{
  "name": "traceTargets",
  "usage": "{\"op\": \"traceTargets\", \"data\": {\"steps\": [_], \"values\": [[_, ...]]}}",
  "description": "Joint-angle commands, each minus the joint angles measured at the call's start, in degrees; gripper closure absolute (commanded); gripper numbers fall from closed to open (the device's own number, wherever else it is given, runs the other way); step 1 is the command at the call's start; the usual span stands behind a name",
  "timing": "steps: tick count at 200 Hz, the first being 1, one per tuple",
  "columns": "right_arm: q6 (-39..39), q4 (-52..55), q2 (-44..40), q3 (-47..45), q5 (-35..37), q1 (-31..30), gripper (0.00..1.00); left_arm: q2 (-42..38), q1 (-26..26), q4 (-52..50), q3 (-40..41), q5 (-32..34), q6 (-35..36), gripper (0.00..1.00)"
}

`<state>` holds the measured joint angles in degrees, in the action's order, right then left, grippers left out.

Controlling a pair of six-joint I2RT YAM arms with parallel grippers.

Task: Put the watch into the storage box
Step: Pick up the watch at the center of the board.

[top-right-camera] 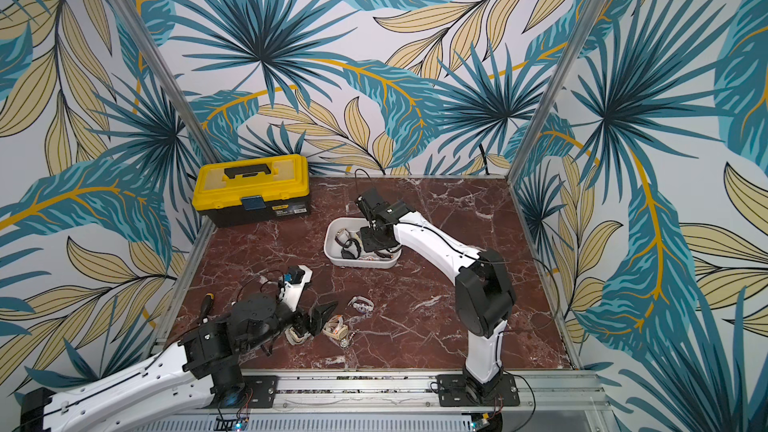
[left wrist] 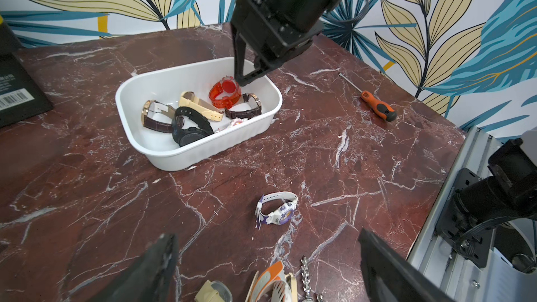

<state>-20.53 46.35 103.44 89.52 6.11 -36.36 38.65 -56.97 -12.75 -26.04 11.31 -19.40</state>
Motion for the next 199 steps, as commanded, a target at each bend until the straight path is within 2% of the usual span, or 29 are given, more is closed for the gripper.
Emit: {"op": "traceTargets", "data": {"steps": [1,12,39,51,80,120,150,163,185,199], "values": [[-1.73,-2.39,-7.55,-5.84,-1.37,0.05,0.46,4.42,-0.16,-0.69,-3.04,-1.37,-2.03,0.0],[-2.33,-4.05,-11.82,-10.01,-2.77,0.05,0.41,7.23,-0.15,-0.58,-4.19,-1.76,-2.67,0.0],[-3.69,-10.18,-23.37,-22.18,-8.74,0.06,0.16,14.15,0.35,0.81,-6.86,-5.27,-2.37,0.0],[-3.89,-12.51,-28.35,-27.48,-11.97,0.04,0.11,17.58,1.61,0.24,-8.57,-7.55,-2.16,0.0],[-4.29,-14.87,-38.83,-37.41,-16.9,-0.01,0.09,25.76,7.46,-2.23,-12.47,-17.8,-3.67,0.0],[-5.11,-15.93,-52.92,-45.23,-20.98,-0.13,0.06,36.98,10.22,-13.31,-22.54,-22.27,-5.87,0.02],[-5.39,-14.39,-59.36,-47.7,-21.68,-0.14,0.06,42.54,11.61,-18.05,-27.07,-25.45,-8.74,0.12],[-5.69,-13.68,-60.24,-48.46,-21.41,-0.18,0.06,44.15,12.25,-18.31,-27.71,-25.21,-9.54,0.17],[-6.01,-13.21,-60.27,-48.99,-21.4,-0.15,0.06,47.51,13.09,-19.78,-29.54,-24.16,-10.2,0.31],[-5.85,-13.21,-60.26,-49.0,-21.58,-0.12,0.06,49.37,13.37,-20.6,-30.48,-22.91,-10.57,0.34]]}}
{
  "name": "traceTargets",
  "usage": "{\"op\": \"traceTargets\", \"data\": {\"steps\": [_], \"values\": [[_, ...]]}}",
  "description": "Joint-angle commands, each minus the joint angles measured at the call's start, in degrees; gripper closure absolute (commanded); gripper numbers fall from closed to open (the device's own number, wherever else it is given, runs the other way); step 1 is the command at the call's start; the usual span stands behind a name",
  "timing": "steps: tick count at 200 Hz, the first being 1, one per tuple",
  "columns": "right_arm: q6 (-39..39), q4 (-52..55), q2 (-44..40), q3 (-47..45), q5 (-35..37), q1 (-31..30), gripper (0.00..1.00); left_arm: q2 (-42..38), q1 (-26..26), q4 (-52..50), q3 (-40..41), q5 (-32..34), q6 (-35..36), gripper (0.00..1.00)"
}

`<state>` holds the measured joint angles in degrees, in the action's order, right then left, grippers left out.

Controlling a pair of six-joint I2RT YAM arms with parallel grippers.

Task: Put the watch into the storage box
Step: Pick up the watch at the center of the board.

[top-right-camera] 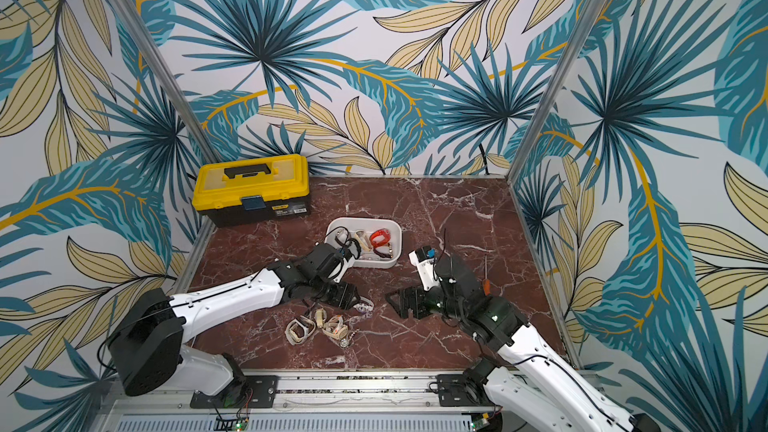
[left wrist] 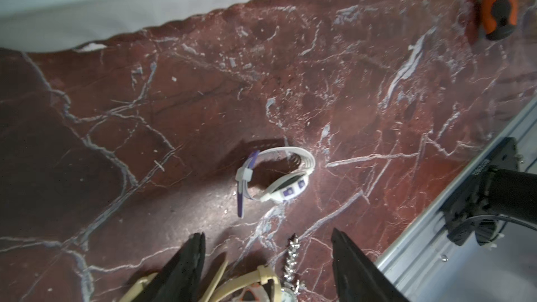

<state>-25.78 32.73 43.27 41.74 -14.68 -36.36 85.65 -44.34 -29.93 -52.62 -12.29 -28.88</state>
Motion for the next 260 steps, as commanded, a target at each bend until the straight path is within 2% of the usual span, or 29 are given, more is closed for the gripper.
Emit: {"op": "traceTargets", "data": {"steps": [1,93,134,215,260], "values": [[-0.59,0.4,-0.1,-1.22,-0.79,-0.12,0.06,2.49,0.78,-3.44,-3.94,0.74,-1.08,0.34],[-0.98,-0.27,-1.08,-2.89,-0.6,-0.14,0.06,10.88,1.31,-2.43,-8.92,1.23,-0.12,0.44],[-1.1,-0.65,-0.91,-3.24,-0.79,-0.14,0.06,12.6,1.86,-3.29,-10.12,2.36,0.36,0.49],[-1.02,-0.17,-0.13,-3.39,0.09,-0.12,0.06,13.85,1.84,-2.25,-9.3,-0.55,1.02,0.57],[-1.11,-0.22,0.69,-3.44,0.53,-0.17,0.06,14.72,1.8,-1.53,-8.9,-2.49,1.28,0.65]]}}
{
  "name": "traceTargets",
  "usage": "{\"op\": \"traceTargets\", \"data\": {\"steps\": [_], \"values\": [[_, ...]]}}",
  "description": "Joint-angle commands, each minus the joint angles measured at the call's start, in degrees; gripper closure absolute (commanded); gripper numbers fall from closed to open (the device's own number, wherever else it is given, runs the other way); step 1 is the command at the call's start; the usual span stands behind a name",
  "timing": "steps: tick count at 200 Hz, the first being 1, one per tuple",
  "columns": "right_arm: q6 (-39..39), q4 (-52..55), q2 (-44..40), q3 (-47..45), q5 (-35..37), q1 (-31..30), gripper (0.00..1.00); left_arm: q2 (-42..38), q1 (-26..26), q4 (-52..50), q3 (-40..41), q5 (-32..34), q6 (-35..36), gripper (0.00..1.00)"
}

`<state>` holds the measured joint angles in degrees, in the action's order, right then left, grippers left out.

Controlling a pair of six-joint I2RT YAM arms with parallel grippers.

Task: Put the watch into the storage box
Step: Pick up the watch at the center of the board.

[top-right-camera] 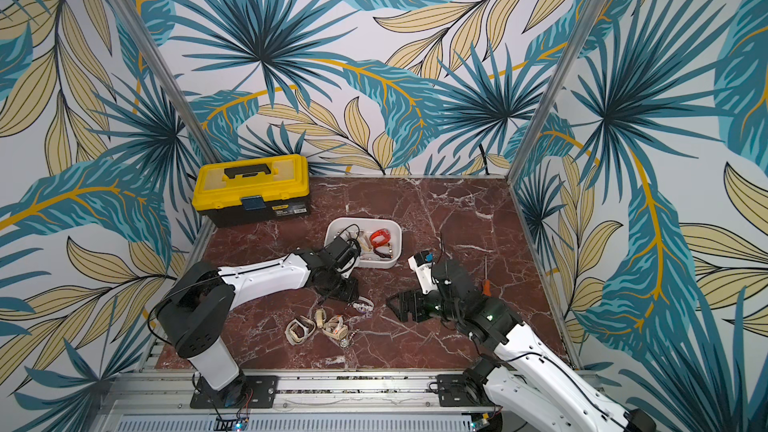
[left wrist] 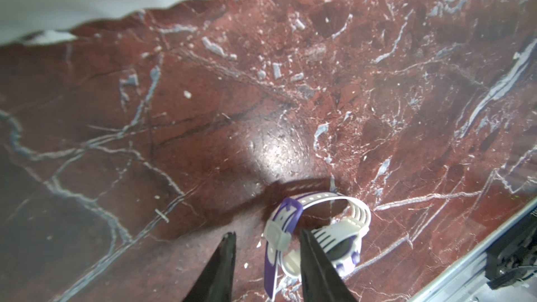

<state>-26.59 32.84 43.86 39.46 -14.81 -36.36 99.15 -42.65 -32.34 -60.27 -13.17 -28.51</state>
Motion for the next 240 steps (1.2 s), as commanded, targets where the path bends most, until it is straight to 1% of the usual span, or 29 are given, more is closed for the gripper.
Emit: {"op": "traceTargets", "data": {"steps": [1,40,75,88,121,158,203,240], "values": [[-0.3,-0.33,0.09,-1.15,0.66,-0.14,0.06,1.22,0.11,0.87,-1.21,-1.69,0.96,0.65],[-0.11,-0.14,0.34,-1.19,1.31,-0.12,0.06,1.46,0.11,1.13,-0.63,-2.53,1.24,0.74],[-0.22,-0.49,0.95,-0.97,1.81,-0.17,0.06,1.67,0.11,1.01,-0.81,-2.97,1.79,0.92],[-0.2,-0.5,1.16,-0.8,2.38,-0.19,0.06,1.48,0.11,0.75,-1.11,-3.22,2.04,0.95],[-0.12,-0.61,1.41,-0.62,2.84,-0.12,0.06,1.06,-0.06,-0.78,-2.21,-3.06,2.75,0.98],[-0.26,-0.61,1.41,-0.53,3.73,-0.12,0.06,-1.24,-0.57,-3.41,-3.48,-2.38,3.24,1.0],[0.31,-0.32,1.49,-0.09,5.29,-0.14,0.06,-6.16,-0.94,-9.88,-7.66,-1.09,4.49,1.0],[0.76,0.23,1.52,0.93,6.23,-0.16,0.06,-7.79,-0.77,-15.29,-12.65,0.88,6.06,1.0]]}}
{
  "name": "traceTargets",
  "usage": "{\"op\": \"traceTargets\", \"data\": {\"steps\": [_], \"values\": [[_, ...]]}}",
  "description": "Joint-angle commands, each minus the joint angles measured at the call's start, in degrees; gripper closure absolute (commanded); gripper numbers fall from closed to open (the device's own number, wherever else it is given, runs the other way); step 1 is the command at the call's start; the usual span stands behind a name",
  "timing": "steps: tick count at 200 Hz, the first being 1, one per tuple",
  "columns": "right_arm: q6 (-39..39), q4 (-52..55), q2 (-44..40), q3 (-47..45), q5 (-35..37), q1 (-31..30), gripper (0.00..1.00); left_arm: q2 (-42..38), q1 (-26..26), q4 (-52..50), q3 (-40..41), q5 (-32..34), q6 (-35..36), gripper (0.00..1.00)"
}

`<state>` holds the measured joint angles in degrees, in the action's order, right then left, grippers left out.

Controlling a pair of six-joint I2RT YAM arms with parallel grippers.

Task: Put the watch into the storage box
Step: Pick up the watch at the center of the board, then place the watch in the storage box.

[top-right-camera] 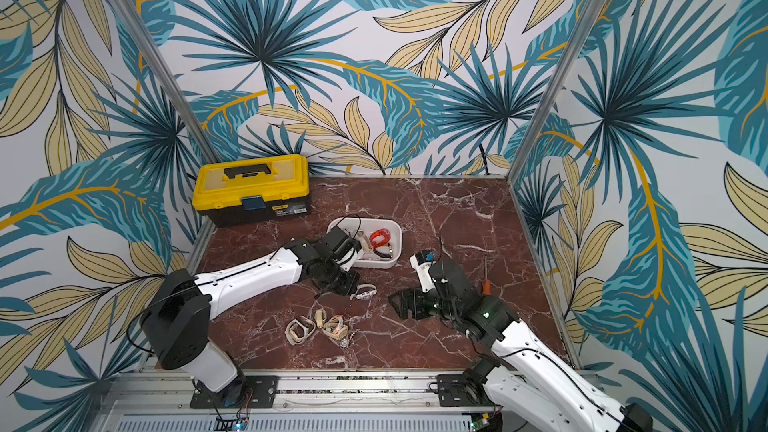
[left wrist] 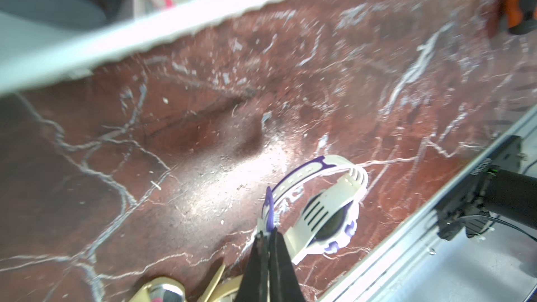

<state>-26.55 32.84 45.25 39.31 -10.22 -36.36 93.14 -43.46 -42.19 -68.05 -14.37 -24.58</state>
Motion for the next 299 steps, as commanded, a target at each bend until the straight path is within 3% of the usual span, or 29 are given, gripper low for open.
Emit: {"op": "traceTargets", "data": {"steps": [1,47,131,179,299], "values": [[0.71,0.26,0.11,1.15,1.67,-0.14,0.06,-1.8,0.04,-5.61,-5.1,2.21,2.19,1.0],[1.92,1.0,-1.54,2.77,2.81,-0.12,0.06,1.08,3.27,-13.26,-17.73,3.81,6.58,1.0],[3.04,1.43,-0.34,3.27,3.86,-0.12,0.06,21.38,10.77,-20.28,-42.11,4.3,15.29,1.0],[3.38,1.6,-0.09,3.05,4.74,-0.12,0.06,27.2,10.86,-16.95,-42.97,3.27,16.23,1.0],[2.2,1.26,-0.48,2.07,4.97,-0.12,0.06,29.62,8.14,-12.48,-36.21,3.93,16.67,1.0]]}}
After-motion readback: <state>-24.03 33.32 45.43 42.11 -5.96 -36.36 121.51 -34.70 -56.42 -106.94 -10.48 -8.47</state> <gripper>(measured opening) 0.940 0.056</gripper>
